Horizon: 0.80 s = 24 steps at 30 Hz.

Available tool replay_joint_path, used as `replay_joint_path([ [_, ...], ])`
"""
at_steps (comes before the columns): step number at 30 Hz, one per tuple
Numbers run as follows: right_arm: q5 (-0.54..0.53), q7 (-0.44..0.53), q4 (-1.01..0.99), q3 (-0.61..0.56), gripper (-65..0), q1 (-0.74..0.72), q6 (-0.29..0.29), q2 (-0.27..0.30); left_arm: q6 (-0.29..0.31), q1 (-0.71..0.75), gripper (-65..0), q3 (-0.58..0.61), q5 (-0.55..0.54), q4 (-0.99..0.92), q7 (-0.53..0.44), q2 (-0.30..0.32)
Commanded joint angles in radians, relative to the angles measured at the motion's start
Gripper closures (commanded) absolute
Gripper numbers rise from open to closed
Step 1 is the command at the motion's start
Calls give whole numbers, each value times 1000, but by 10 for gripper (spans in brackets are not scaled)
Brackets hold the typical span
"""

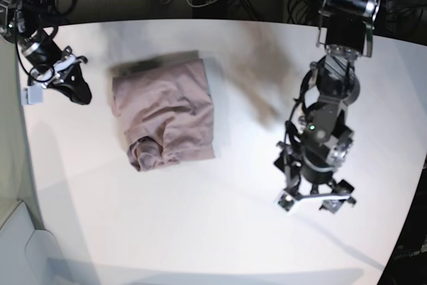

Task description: Layout the t-shirt on the table in an organized manner, then fold the t-shirt properly

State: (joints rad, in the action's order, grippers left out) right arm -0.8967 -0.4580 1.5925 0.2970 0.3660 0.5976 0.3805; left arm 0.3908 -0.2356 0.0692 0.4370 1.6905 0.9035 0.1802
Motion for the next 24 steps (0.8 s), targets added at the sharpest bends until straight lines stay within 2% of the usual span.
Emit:
replay_joint_path([
  [1, -19, 28, 18, 11, -47, 0, 17, 22, -8, 2, -307, -41, 6, 33, -11, 3],
  [4, -19, 28, 18, 11, -47, 5, 17, 22, -8, 87, -39, -176, 10, 105, -10, 2],
  [5, -19, 28, 18, 12, -47, 15, 17, 22, -8, 112, 0, -210, 10, 125, -7, 0],
  [8, -19, 29, 36, 15, -47, 35, 32, 25, -8, 195, -27, -294, 6, 211, 55, 0],
  [11, -17, 34, 75, 20, -47, 81, 100, 24, -6, 310, 0, -348, 6, 303, 101, 0],
  [14, -17, 37, 104, 37, -47, 136, 101, 22, -6, 442, -5, -391, 6, 337, 105, -9],
  [16, -17, 37, 101, 72, -47, 173, 101, 19, -6, 540, -5, -415, 6, 337, 99, -40],
  [24, -12, 31, 85, 227, -47, 307, 101, -48, -6, 891, -5, -458, 3, 337, -157, -204],
])
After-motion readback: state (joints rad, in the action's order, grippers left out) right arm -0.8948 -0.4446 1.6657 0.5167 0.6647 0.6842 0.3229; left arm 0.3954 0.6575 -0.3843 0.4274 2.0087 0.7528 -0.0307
